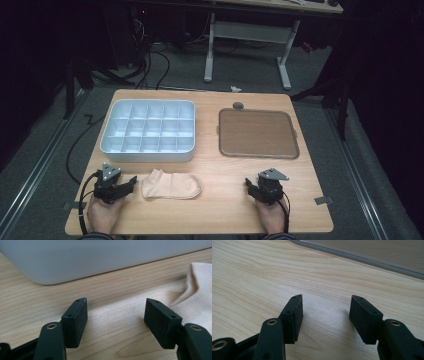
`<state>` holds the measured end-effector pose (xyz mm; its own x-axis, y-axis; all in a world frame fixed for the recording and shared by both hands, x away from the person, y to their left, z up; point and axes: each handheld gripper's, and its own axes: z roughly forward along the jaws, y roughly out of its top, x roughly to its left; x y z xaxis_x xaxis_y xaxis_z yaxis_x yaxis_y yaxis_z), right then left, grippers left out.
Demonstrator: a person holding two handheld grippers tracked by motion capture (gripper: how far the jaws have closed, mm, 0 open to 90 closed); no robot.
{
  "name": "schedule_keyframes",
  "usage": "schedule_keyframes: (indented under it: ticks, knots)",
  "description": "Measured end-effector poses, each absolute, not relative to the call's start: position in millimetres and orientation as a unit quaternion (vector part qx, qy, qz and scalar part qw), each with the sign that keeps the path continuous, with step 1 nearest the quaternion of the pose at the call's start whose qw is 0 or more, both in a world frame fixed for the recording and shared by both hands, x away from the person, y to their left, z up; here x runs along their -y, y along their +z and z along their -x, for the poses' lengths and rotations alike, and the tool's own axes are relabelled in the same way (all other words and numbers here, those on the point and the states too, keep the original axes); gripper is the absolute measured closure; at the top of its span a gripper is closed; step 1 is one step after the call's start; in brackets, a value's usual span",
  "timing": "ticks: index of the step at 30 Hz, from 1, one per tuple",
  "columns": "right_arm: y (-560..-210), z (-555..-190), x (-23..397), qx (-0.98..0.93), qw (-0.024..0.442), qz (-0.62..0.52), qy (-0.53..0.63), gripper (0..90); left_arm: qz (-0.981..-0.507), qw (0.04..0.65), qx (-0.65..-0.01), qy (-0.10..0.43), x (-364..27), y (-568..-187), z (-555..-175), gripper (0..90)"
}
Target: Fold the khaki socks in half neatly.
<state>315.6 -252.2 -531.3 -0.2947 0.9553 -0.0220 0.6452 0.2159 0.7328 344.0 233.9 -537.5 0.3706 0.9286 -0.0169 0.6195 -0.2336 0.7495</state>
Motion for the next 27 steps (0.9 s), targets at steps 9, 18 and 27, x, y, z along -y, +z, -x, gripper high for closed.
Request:
schedule_keyframes:
  ticks: [9, 18, 27]
  knots:
    - [-531.3, -315.6, 252.2, -0.741, 0.245, -0.54, 0.316, 44.5, -0.751, 0.346, -0.516, 0.221, -235.0, -537.3, -344.1, 35.5]
    - [-531.3, -315.5, 252.1, -0.741, 0.245, -0.539, 0.316, 44.8, -0.749, 0.352, -0.517, 0.217, -236.1, -537.4, -344.3, 35.0]
    - [-531.3, -315.5, 251.9, -0.741, 0.244, -0.539, 0.317, 45.0, -0.75, 0.345, -0.517, 0.224, -234.7, -537.4, -344.0, 37.6]
